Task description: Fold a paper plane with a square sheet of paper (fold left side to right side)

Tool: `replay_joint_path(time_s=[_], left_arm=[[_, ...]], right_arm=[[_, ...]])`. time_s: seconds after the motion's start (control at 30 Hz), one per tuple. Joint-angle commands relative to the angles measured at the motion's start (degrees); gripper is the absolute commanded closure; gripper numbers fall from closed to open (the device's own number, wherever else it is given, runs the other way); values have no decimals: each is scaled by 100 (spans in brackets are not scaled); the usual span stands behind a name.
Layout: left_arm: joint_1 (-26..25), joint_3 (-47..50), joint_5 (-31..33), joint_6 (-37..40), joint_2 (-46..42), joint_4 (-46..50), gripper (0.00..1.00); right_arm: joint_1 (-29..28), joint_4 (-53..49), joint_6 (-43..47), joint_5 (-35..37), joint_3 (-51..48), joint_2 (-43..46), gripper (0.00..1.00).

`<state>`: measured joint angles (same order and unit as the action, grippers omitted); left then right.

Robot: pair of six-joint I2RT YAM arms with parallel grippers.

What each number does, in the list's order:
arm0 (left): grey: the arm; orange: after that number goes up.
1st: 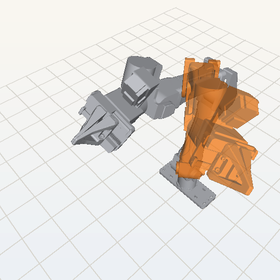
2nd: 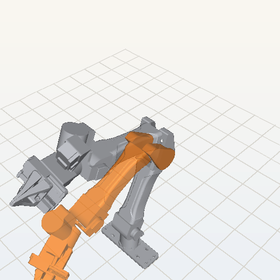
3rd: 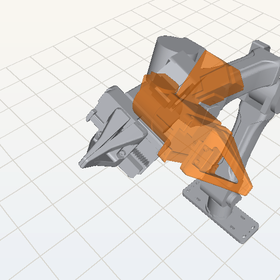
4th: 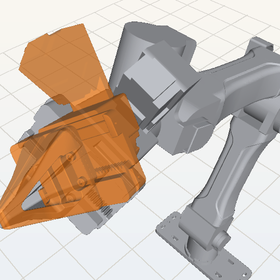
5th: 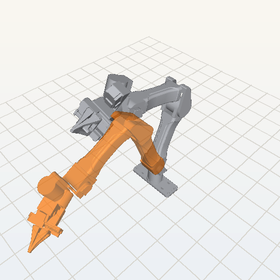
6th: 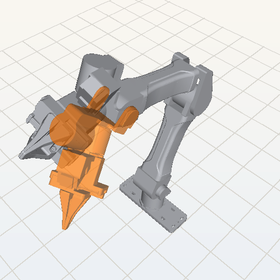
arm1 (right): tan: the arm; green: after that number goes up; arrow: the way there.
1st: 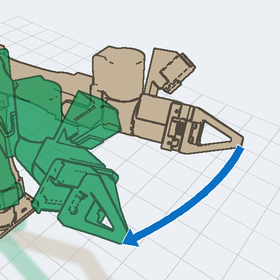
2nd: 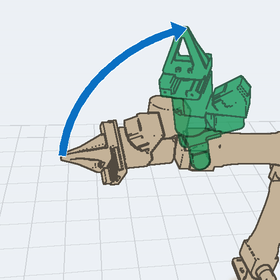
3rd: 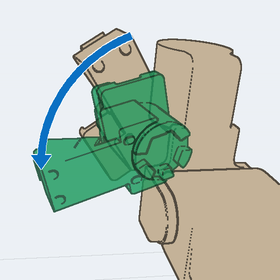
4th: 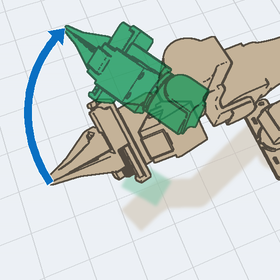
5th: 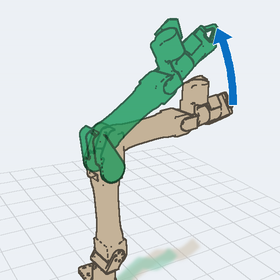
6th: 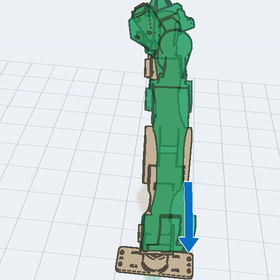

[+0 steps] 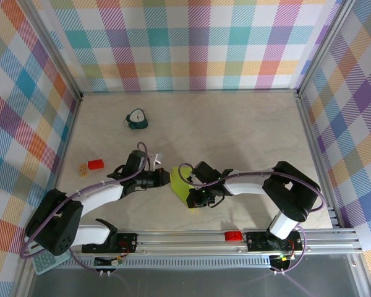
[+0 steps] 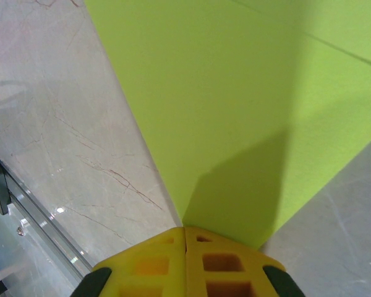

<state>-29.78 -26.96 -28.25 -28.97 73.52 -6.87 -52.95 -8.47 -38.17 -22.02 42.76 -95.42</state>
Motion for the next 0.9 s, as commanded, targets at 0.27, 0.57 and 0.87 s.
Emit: replay_joint_path(time_s=[0.27,0.57,0.87], left_arm=[[-933,49,43,-479,919,-897,95],[-959,83,418,-511,1437,-856,97],[-1003,204,658,-504,1264,-252,100]], right_arm=[[57,-829,22,559,-330,-202,100],[65,-842,103,479,-243,-165,100],[100,-840,100,303,15,165,100]])
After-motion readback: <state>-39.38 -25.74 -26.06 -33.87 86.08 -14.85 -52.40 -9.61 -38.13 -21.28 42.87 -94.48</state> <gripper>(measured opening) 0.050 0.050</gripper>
